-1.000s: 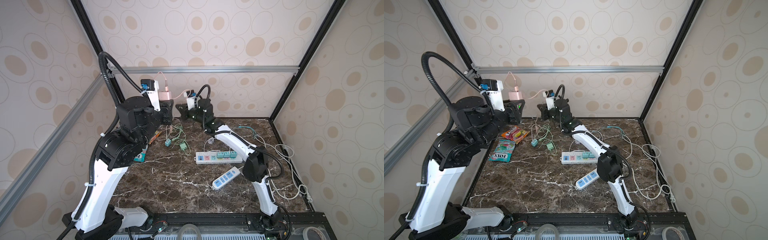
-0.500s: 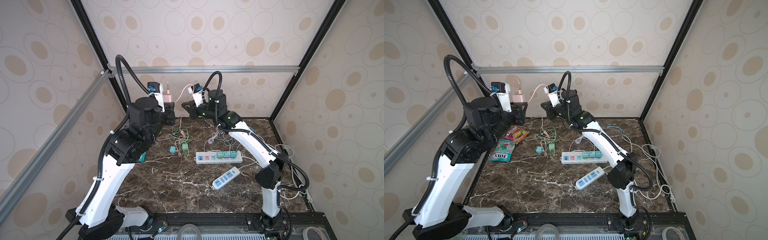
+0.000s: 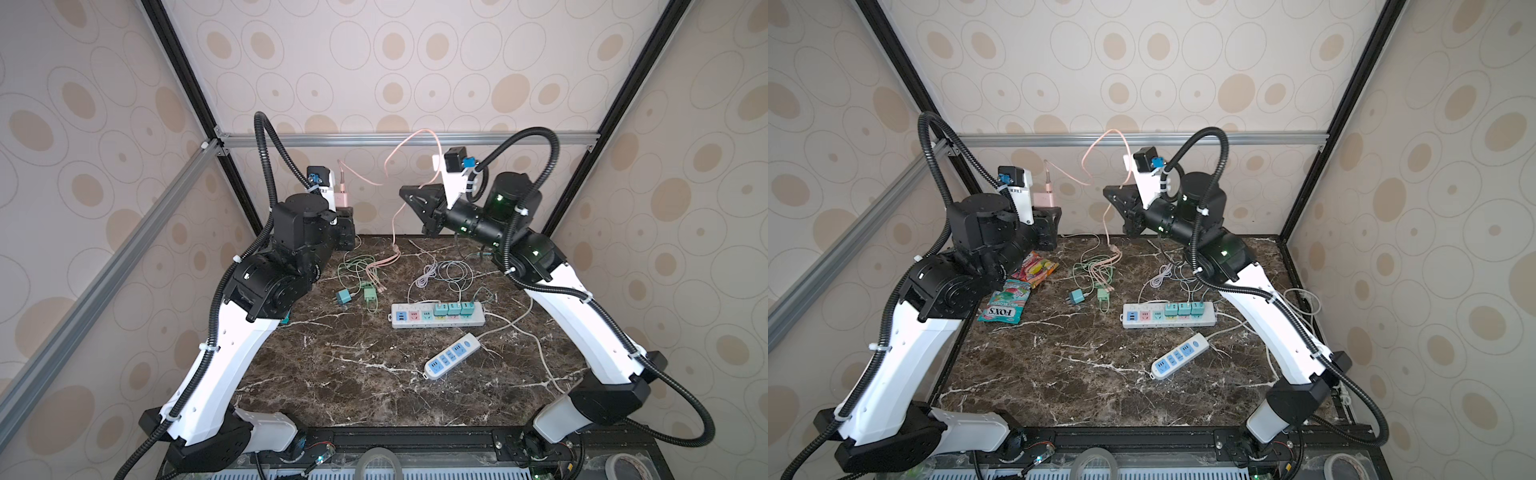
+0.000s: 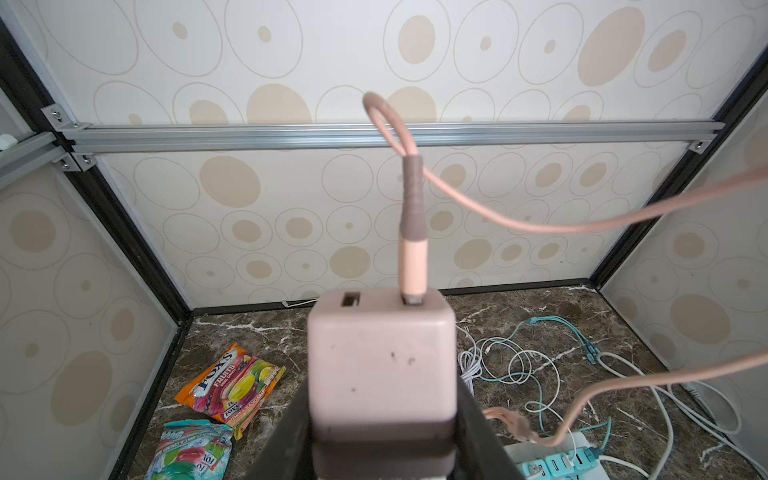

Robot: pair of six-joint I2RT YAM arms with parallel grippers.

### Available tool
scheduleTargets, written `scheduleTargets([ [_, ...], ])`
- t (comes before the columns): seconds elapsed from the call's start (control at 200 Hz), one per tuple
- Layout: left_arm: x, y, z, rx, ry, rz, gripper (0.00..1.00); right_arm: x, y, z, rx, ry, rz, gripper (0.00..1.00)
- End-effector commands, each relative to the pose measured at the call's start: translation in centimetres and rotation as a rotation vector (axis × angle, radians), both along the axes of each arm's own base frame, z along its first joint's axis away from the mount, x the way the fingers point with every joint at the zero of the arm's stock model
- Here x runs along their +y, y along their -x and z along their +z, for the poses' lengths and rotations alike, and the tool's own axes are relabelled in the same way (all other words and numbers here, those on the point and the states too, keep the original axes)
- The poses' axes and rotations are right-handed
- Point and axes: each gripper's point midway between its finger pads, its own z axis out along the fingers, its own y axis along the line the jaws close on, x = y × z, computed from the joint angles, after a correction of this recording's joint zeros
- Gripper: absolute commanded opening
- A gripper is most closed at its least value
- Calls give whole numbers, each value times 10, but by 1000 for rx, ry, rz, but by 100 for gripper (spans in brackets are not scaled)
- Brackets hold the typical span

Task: Insert the plug
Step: 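Bring the pink charger toward the right gripper while right reaches to it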

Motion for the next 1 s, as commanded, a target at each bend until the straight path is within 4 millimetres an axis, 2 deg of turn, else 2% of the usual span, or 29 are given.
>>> scheduleTargets([
  [0.0, 0, -3, 9, -21, -6, -6, 0, -11, -17, -2, -51, 17, -115, 3],
  [0.145, -10, -6, 6, -14, -1, -47, 0, -8, -33, -20, -40, 68, -170, 4],
  [0.265, -28, -14, -1, 4, 25, -107, 0, -8, -67, -40, -12, 109, -254, 4],
  [0.385, -51, -28, -13, 40, 43, -167, 0, -9, -99, -47, 13, 96, -282, 4],
  [0.445, -56, -35, -8, 22, 44, -166, 0, -10, -117, -47, 23, 83, -295, 4],
  [0.54, -58, -46, 9, -38, 58, -161, 0, -14, -142, -43, 53, 48, -281, 3],
  [0.605, -61, -57, 18, -70, 74, -166, 0, -15, -162, -49, 72, 34, -289, 4],
  [0.625, -61, -61, 20, -76, 80, -166, 0, -16, -171, -57, 84, 39, -298, 4],
  [0.635, -62, -63, 20, -79, 82, -166, 0, -18, -171, -50, 71, 28, -303, 3],
  [0.65, -61, -67, 21, -84, 85, -164, 0, -19, -176, -51, 69, 26, -312, 3],
  [0.775, -65, -104, 6, -66, 100, -156, 0, -23, -222, -90, 81, 59, -388, 4],
  [0.9, -71, -141, -32, 0, 95, -159, 0, -25, -260, -152, 149, 146, -468, 4],
  [0.995, -81, -157, -65, 56, 77, -175, 0, -21, -275, -205, 230, 225, -477, 4],
])
